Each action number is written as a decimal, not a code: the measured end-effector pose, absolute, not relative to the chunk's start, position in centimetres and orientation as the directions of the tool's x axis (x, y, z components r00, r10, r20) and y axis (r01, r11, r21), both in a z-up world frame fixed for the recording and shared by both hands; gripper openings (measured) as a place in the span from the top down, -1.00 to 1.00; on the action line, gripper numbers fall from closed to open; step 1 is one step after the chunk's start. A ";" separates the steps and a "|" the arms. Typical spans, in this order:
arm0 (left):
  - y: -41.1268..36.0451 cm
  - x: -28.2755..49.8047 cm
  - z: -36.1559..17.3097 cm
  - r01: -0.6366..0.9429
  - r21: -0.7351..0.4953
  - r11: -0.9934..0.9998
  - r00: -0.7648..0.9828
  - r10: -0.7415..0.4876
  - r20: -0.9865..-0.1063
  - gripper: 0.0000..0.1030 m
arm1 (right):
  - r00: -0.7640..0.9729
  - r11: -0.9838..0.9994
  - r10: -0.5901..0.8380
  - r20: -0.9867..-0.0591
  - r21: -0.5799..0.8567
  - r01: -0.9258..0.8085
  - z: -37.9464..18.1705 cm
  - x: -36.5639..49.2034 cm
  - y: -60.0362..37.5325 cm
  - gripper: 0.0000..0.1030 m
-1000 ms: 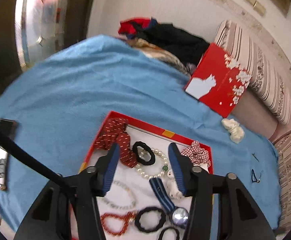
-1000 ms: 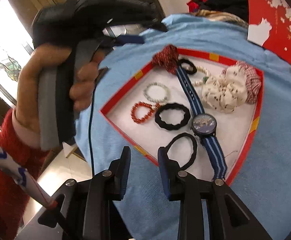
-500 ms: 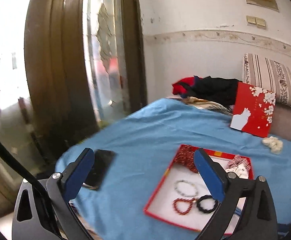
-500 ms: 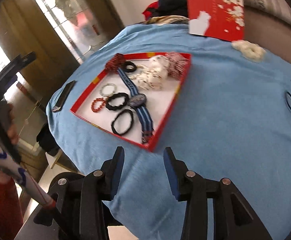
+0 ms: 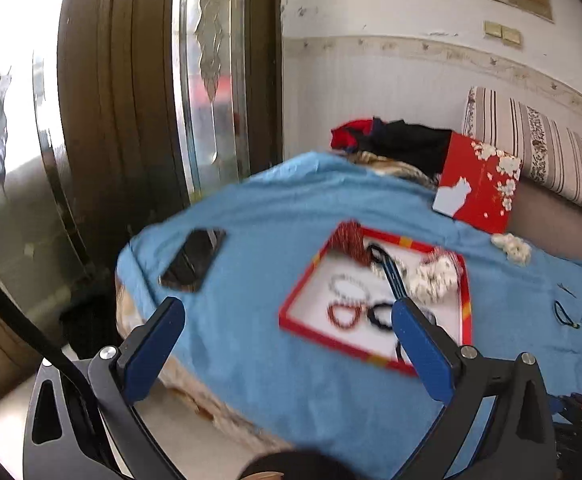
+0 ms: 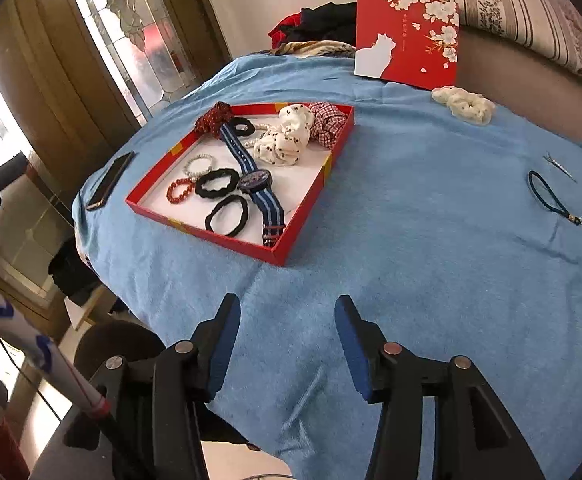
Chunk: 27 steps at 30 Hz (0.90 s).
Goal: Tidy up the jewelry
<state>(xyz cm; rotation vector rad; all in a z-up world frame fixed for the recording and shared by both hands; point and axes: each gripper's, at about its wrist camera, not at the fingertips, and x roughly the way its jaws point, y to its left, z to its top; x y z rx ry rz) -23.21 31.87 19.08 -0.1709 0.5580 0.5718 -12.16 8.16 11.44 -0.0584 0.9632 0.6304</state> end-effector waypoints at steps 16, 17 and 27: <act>25.8 -20.4 15.3 -0.440 0.005 0.898 0.634 0.315 -0.706 -0.99 | 0.504 0.885 0.369 -0.781 0.128 -0.448 11.4 -12.3 6.5 -0.10; 25.7 -20.3 15.0 -0.440 0.011 0.898 0.627 0.316 -0.712 -0.99 | 0.509 0.887 0.362 -0.781 0.121 -0.445 11.3 -12.3 6.5 -0.10; 26.6 -19.6 13.7 -0.473 0.029 0.881 0.564 0.328 -0.758 -0.99 | 0.514 0.889 0.335 -0.789 0.085 -0.450 10.8 -12.3 7.1 -0.16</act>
